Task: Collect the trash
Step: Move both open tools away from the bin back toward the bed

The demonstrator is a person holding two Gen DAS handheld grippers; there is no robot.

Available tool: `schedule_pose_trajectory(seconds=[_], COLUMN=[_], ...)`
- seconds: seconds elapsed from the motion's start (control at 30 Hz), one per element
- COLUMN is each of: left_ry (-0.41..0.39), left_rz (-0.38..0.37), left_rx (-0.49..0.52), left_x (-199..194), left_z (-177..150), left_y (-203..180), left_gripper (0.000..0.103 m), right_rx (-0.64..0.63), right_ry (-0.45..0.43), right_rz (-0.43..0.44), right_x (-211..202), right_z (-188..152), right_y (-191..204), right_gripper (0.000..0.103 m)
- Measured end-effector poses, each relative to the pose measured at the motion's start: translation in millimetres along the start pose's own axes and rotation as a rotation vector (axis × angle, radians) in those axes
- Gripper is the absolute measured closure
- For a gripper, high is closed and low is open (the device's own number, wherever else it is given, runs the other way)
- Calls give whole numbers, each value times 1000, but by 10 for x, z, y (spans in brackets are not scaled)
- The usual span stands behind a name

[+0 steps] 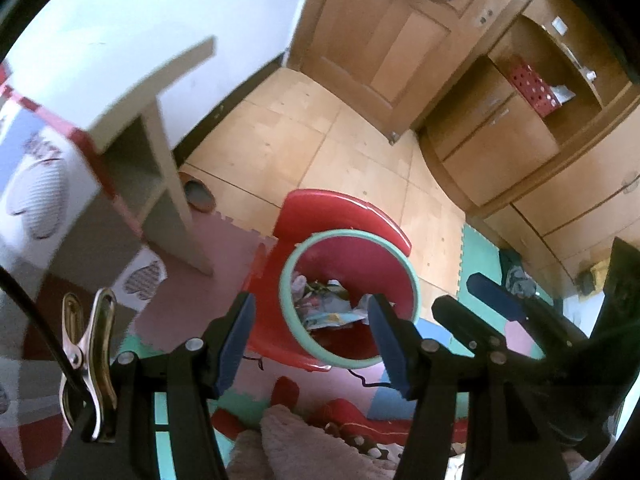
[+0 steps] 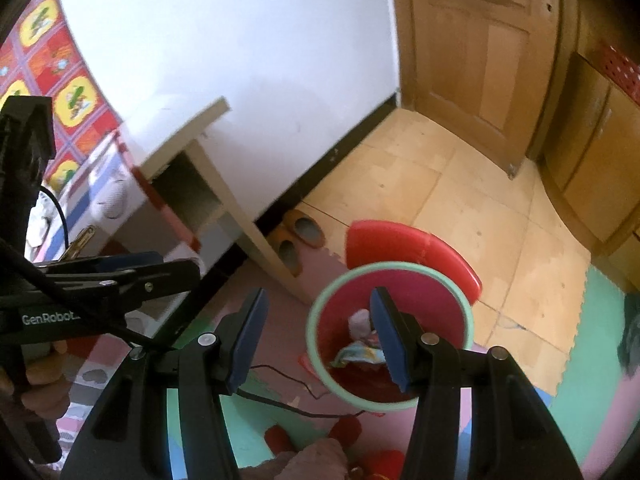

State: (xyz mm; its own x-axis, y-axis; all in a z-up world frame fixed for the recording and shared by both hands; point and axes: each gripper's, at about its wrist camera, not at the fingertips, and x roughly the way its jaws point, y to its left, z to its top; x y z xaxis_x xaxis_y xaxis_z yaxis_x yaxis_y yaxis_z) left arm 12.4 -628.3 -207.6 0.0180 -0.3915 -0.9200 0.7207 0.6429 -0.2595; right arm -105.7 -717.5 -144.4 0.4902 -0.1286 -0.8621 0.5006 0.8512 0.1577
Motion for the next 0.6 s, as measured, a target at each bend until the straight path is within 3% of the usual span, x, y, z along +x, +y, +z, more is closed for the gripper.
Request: schedule_pose_trajectory(seconds=[0.6], left_ry=[-115], left_rz=[63], left_rx=[-189], left_x=[-1053], left_z=[-268], left_y=[840], left_gripper=[41], right_rx=[-189], right_ry=[-46], right_rz=[160], right_x=[-311], right_z=[184], right_y=[1211], right_gripper=[48])
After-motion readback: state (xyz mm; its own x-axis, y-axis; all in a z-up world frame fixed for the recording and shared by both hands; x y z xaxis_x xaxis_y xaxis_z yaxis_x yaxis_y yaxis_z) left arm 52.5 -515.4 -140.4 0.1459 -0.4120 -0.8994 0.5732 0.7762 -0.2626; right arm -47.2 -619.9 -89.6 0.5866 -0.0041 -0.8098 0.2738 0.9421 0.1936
